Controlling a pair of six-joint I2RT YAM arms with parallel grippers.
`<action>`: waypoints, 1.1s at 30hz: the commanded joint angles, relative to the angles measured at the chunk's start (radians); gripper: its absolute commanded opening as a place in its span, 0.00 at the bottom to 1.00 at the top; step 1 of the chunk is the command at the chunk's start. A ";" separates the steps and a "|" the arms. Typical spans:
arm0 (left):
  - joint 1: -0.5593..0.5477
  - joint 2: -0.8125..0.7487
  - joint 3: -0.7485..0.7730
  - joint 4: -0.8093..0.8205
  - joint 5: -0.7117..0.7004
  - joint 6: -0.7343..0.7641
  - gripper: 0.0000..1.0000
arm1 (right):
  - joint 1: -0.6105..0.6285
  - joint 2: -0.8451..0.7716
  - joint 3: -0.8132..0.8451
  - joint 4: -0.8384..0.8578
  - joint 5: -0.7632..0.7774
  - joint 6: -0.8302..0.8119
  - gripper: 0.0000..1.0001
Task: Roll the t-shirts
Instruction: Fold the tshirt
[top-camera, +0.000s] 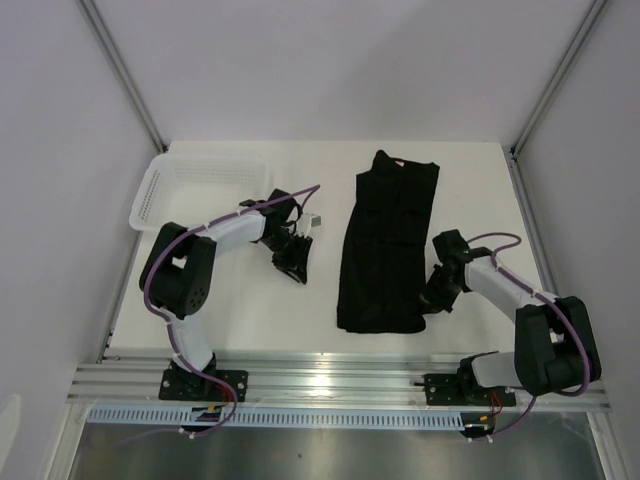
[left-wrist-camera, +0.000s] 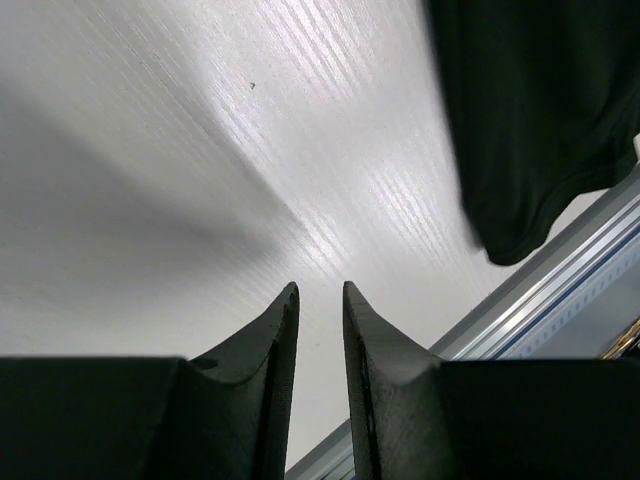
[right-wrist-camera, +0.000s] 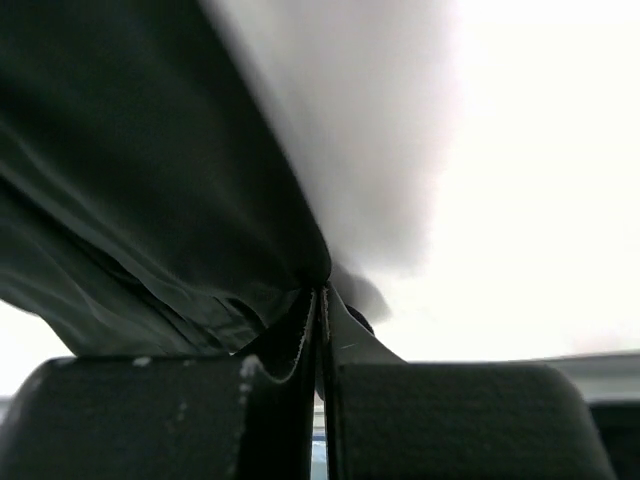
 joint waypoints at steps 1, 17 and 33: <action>0.009 -0.051 0.016 0.006 -0.002 0.015 0.28 | -0.085 0.016 0.035 -0.157 0.081 -0.068 0.00; 0.018 -0.080 0.033 -0.001 0.012 0.041 0.28 | -0.168 0.036 0.182 -0.406 0.114 -0.164 0.37; 0.051 -0.117 0.062 -0.018 -0.037 0.058 0.29 | 0.005 0.413 0.992 0.055 0.265 -0.537 0.27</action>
